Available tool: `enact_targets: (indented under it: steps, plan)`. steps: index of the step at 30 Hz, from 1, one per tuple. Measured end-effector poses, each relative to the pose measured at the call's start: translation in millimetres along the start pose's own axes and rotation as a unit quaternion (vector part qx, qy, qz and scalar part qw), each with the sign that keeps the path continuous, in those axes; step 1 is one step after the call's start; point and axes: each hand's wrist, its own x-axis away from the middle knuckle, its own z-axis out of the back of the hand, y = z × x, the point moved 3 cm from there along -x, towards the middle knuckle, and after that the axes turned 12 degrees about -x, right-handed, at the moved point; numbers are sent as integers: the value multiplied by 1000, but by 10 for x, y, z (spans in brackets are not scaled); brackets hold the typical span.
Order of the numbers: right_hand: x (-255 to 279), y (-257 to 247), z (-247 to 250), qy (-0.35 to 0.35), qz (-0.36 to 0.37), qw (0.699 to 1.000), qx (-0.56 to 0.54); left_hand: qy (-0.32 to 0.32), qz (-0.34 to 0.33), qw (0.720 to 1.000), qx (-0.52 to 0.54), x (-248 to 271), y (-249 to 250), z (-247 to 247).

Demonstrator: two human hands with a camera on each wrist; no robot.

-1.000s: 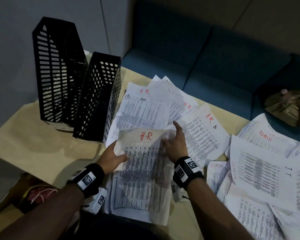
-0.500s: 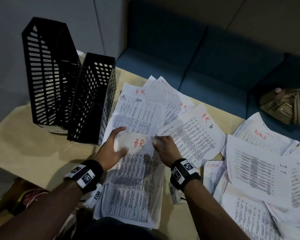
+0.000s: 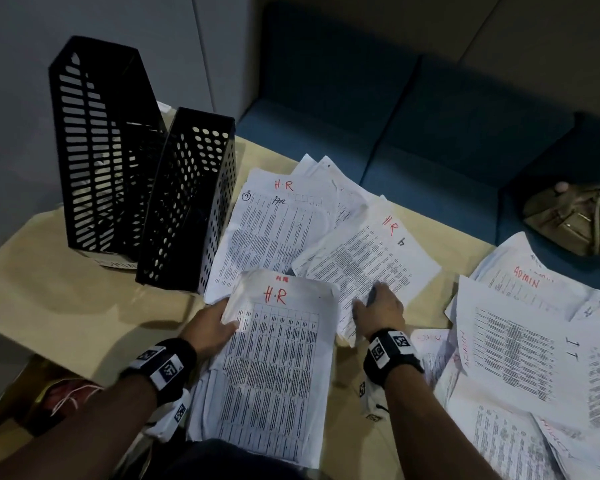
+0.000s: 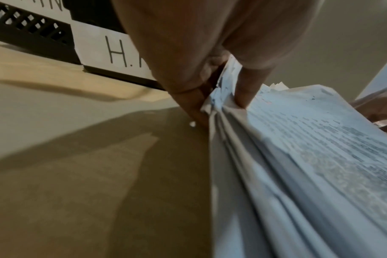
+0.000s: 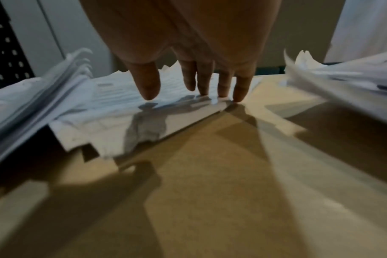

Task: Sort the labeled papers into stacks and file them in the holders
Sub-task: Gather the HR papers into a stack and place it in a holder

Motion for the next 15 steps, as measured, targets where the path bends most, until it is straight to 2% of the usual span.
enact_targets:
  steps: [2, 4, 7, 8, 10, 12, 13, 15]
  plan:
    - [-36, 38, 68, 41, -27, 998, -26, -1, 1, 1000, 4, -17, -26, -8]
    - [-73, 122, 143, 89, -96, 990, -49, -2, 3, 1000, 9, -23, -45, -22]
    - [-163, 122, 181, 117, -187, 969, -116, 2, 9, 1000, 15, -31, -51, -40]
    - [-191, 99, 173, 117, -202, 961, -148, 5, 11, 1000, 19, -36, -54, -44]
    - [-231, 34, 150, 73, -205, 957, -191, 9, 20, 999, 31, -41, -66, -60]
    - [-294, 62, 85, 27, -238, 956, -171, 12, 23, 999, 39, -35, -66, -61]
    - [-313, 75, 66, 14, -231, 956, -180, 12, 23, 999, 40, -30, -67, -64]
    - [-361, 125, 70, 37, -209, 959, -190, 12, 22, 999, 43, -30, -78, -59]
